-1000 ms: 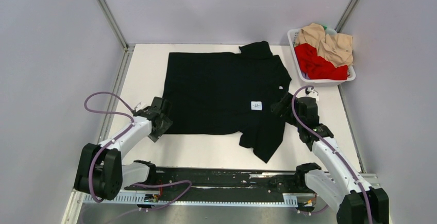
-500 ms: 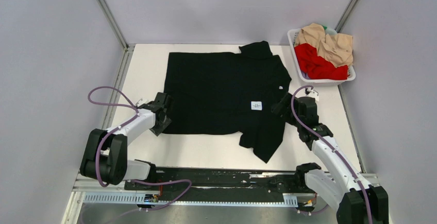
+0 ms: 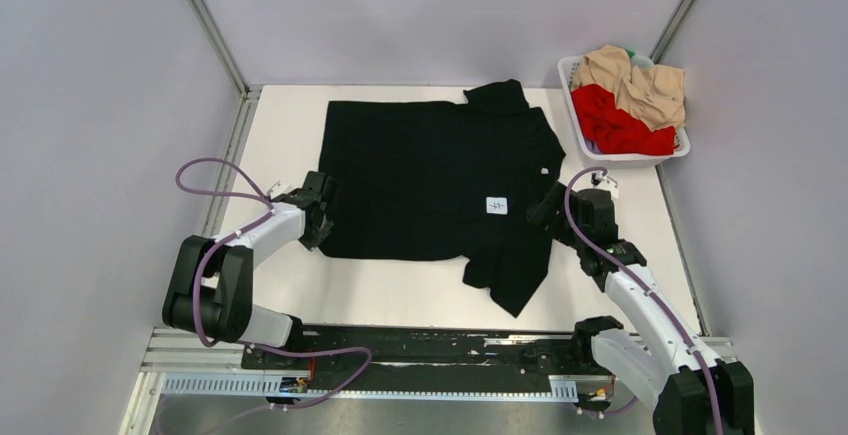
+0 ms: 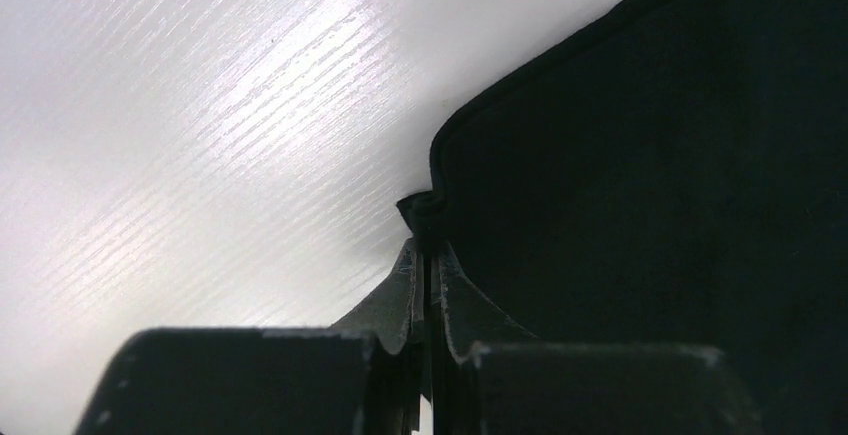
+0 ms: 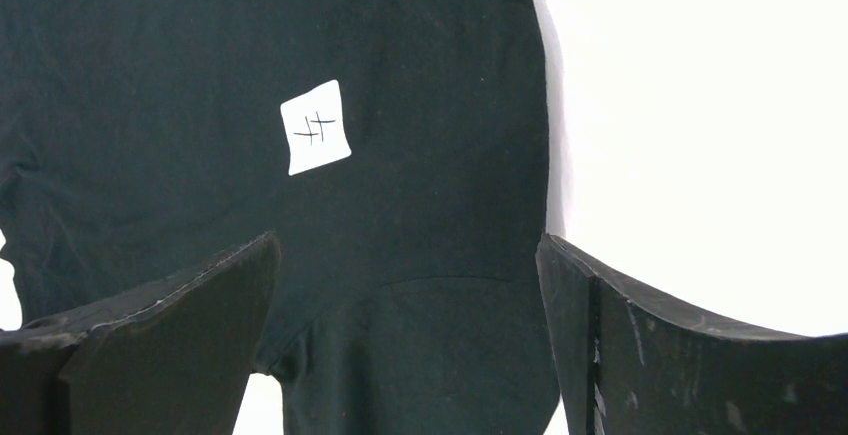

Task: Fold and stack the t-shirts
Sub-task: Grab the side of the flattened tshirt closest away from the robot with both arms

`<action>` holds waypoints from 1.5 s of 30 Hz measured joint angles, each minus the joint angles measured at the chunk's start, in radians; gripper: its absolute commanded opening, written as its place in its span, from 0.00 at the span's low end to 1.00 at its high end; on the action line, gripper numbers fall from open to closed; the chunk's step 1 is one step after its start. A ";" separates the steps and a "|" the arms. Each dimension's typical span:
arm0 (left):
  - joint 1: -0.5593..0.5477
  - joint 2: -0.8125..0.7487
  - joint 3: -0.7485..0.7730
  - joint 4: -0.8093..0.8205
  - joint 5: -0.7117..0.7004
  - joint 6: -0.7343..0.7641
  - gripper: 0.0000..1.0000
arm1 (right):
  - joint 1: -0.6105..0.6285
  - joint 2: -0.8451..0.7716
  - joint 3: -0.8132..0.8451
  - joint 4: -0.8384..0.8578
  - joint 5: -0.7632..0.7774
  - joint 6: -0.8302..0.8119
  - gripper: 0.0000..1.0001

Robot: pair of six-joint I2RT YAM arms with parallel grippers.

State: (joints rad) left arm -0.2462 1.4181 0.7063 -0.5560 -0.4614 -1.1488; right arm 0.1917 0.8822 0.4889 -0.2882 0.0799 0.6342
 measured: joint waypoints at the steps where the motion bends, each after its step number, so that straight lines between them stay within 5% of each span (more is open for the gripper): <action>1: 0.000 -0.001 0.000 0.000 0.002 0.003 0.00 | 0.000 0.000 0.001 -0.006 -0.002 0.000 0.98; 8: 0.000 -0.063 -0.027 -0.009 0.011 0.025 0.00 | 0.027 0.021 0.072 -0.113 -0.084 0.001 0.96; 18: 0.000 -0.242 -0.079 -0.020 0.002 0.082 0.00 | 0.352 0.143 0.201 -0.462 -0.060 0.090 0.85; 23: 0.000 -0.273 -0.086 -0.024 -0.002 0.088 0.00 | 0.467 0.178 0.196 -0.593 -0.046 0.175 0.71; 34: 0.000 -0.275 -0.098 -0.023 0.003 0.092 0.00 | 0.581 0.366 0.183 -0.545 -0.032 0.266 0.55; 45: 0.000 -0.268 -0.098 -0.014 0.008 0.100 0.00 | 0.613 0.431 0.217 -0.499 0.009 0.337 0.55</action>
State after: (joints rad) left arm -0.2462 1.1500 0.6083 -0.5705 -0.4534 -1.0492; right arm 0.8051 1.3136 0.7063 -0.7876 0.0887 0.9714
